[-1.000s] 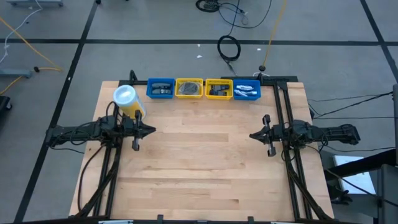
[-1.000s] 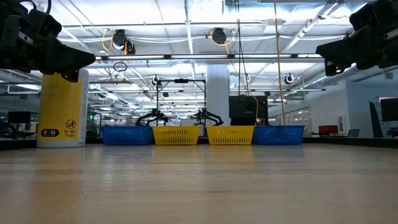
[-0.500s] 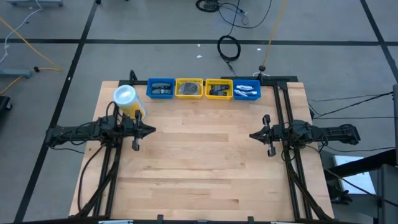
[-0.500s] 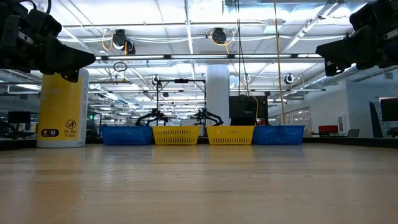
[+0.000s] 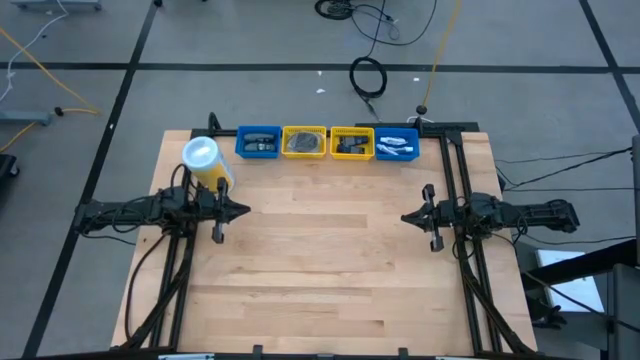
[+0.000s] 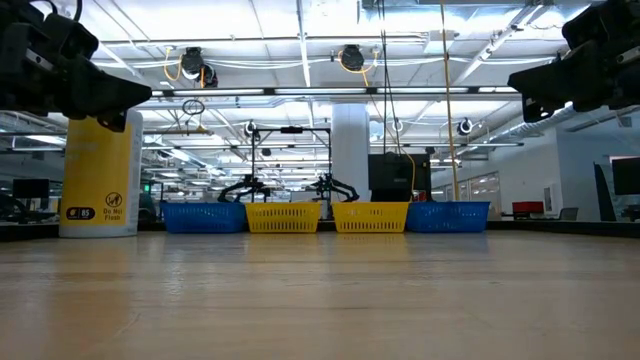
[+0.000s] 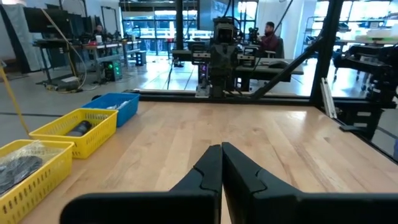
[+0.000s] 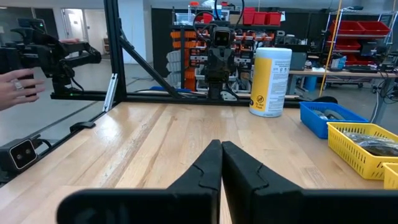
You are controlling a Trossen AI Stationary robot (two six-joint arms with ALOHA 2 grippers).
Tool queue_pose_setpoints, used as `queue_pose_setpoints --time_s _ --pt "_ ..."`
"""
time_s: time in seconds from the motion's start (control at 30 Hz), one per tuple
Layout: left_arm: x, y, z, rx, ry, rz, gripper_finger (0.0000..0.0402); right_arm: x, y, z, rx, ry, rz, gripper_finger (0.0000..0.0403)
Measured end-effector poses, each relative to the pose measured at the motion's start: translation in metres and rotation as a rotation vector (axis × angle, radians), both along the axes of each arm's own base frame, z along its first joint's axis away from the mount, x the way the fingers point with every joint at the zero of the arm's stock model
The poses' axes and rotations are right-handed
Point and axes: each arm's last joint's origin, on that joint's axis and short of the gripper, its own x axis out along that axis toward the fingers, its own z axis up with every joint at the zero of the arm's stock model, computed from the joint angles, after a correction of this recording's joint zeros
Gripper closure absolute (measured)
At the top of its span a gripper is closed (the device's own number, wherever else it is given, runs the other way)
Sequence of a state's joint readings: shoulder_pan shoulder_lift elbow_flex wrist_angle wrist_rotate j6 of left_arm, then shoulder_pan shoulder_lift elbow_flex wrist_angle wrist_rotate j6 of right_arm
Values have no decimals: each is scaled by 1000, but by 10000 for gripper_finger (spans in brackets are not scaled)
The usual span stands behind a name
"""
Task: Pick & Place Travel size toiletries
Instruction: Return to Home Position
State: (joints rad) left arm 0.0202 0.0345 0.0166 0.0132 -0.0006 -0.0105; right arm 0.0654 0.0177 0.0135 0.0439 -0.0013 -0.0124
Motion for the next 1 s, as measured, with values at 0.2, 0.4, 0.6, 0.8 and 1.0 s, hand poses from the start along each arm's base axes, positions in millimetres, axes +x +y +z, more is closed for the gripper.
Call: queue_pose_setpoints --time_s 0.2,0.4,0.6,0.8,1.0 --pt "0 1 0 8 -3 15 368 0 0 0 0 0 0 399" --pt "0 1 0 7 -5 15 356 0 0 0 0 0 0 399" --pt "0 1 1 6 -5 15 355 0 0 0 0 0 0 399" --pt "0 1 1 6 -6 15 355 0 0 0 0 0 0 399" --pt "0 1 0 6 -6 15 355 0 0 0 0 0 0 399"
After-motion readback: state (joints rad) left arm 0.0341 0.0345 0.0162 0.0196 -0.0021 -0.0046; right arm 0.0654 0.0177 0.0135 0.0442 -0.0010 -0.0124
